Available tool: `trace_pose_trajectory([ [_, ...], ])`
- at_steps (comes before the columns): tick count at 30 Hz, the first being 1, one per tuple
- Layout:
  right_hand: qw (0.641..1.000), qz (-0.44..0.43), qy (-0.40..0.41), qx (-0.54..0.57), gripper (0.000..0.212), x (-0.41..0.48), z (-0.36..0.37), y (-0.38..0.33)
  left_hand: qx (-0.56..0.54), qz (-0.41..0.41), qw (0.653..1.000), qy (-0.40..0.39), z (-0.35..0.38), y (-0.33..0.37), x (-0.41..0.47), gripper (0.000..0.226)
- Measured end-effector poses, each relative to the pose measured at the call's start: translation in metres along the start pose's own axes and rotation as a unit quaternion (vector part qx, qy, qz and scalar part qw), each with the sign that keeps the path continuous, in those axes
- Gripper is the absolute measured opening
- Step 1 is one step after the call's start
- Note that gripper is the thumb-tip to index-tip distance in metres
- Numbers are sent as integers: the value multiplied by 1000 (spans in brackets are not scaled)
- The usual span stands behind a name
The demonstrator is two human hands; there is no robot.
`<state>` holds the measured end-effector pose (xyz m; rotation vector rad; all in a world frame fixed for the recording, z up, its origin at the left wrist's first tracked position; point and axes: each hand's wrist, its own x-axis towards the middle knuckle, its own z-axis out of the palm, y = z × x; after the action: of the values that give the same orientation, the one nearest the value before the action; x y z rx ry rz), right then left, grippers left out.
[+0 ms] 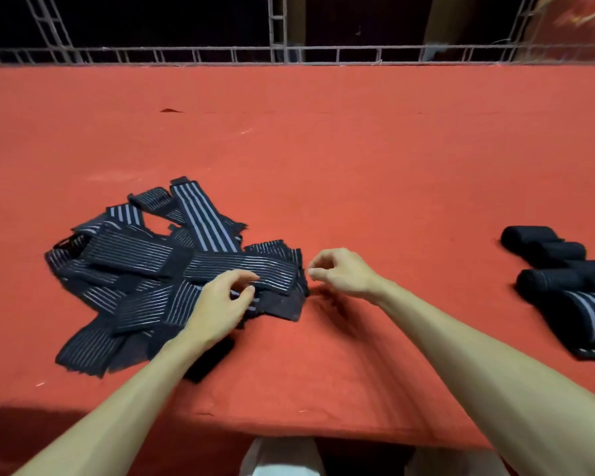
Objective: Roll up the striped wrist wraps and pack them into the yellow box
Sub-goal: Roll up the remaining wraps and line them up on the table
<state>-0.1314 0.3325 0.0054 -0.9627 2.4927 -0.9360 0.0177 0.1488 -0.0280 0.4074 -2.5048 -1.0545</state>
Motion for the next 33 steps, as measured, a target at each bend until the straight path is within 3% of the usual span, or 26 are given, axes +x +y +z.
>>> trace_pose_trajectory([
  [9,995,46,83,24,45,46,64,0,-91,22,992,83,11,-35,0,18],
  [11,991,76,105,28,42,49,65,-1,-78,19,993,90,12,-35,2,20],
  [17,982,39,182,17,21,36,50,-13,2,39,997,73,19,-40,-1,56],
  [21,977,32,191,-85,22,18,32,-29,130,61,986,79,19,-31,-2,62],
  [24,974,16,188,-127,31,4,19,-38,257,103,956,95,14,-26,3,65],
  [28,985,22,172,1,41,-8,-3,-33,338,184,918,93,9,-14,16,69],
  [33,951,71,174,244,43,-22,-28,-20,364,237,896,96,10,2,21,66],
])
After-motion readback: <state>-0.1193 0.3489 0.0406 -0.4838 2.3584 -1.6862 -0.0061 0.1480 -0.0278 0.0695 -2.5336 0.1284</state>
